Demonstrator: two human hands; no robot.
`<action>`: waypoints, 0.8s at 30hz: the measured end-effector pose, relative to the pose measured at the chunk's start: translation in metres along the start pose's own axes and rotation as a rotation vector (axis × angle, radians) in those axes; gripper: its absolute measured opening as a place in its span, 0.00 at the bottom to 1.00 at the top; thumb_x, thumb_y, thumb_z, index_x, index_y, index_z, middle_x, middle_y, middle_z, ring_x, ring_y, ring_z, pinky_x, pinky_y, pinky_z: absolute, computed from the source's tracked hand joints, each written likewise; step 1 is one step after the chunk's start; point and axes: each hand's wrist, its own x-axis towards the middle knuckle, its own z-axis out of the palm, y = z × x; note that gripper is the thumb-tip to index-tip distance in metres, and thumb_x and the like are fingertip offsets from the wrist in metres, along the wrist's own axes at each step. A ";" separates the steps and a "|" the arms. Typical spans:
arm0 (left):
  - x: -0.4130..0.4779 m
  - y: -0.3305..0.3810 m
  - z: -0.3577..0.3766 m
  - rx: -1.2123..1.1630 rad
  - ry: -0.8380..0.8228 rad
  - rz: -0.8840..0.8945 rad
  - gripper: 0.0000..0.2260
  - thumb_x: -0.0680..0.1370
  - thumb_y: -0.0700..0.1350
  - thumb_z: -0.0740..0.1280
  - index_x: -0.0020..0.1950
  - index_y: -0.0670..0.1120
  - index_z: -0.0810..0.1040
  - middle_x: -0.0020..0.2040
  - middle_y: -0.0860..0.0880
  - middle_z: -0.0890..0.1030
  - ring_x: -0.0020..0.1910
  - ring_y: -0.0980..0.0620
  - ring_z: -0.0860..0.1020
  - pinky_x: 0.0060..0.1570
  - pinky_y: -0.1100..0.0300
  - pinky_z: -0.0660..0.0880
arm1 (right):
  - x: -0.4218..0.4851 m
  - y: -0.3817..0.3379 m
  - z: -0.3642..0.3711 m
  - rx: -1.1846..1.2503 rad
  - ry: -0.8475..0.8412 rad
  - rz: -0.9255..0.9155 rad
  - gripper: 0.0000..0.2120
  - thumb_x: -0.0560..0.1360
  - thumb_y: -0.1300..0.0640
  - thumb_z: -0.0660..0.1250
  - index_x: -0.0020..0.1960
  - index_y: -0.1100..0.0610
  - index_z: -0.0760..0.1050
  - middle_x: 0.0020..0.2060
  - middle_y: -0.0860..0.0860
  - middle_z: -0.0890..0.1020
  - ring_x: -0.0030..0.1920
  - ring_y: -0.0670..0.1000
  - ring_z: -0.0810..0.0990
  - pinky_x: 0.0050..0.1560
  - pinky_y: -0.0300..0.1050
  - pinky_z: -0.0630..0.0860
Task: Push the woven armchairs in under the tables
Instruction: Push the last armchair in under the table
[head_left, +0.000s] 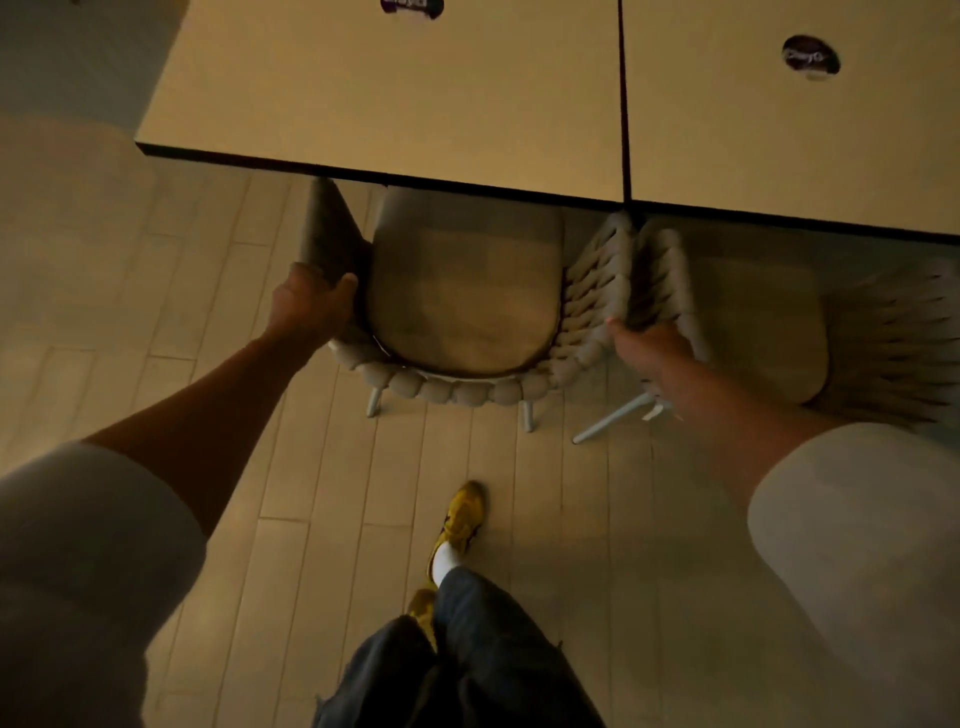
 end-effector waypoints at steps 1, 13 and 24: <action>0.013 0.003 0.006 -0.002 -0.010 -0.019 0.25 0.82 0.57 0.66 0.73 0.44 0.69 0.62 0.42 0.77 0.52 0.46 0.77 0.35 0.60 0.72 | 0.013 -0.006 0.004 0.000 0.004 0.009 0.43 0.78 0.31 0.63 0.79 0.61 0.63 0.73 0.61 0.73 0.70 0.64 0.75 0.69 0.58 0.76; 0.131 -0.049 0.057 0.034 0.068 -0.181 0.37 0.73 0.48 0.75 0.77 0.44 0.60 0.74 0.41 0.62 0.71 0.38 0.65 0.68 0.37 0.70 | 0.121 -0.045 0.067 -0.002 0.144 0.125 0.45 0.77 0.43 0.70 0.82 0.60 0.49 0.78 0.60 0.65 0.74 0.65 0.69 0.73 0.60 0.70; 0.188 -0.084 0.052 -0.302 0.010 -0.384 0.05 0.82 0.46 0.65 0.48 0.52 0.70 0.47 0.50 0.73 0.52 0.46 0.76 0.46 0.55 0.74 | 0.146 -0.037 0.095 -0.066 0.247 0.214 0.38 0.83 0.55 0.63 0.83 0.61 0.44 0.80 0.64 0.60 0.76 0.66 0.65 0.73 0.60 0.67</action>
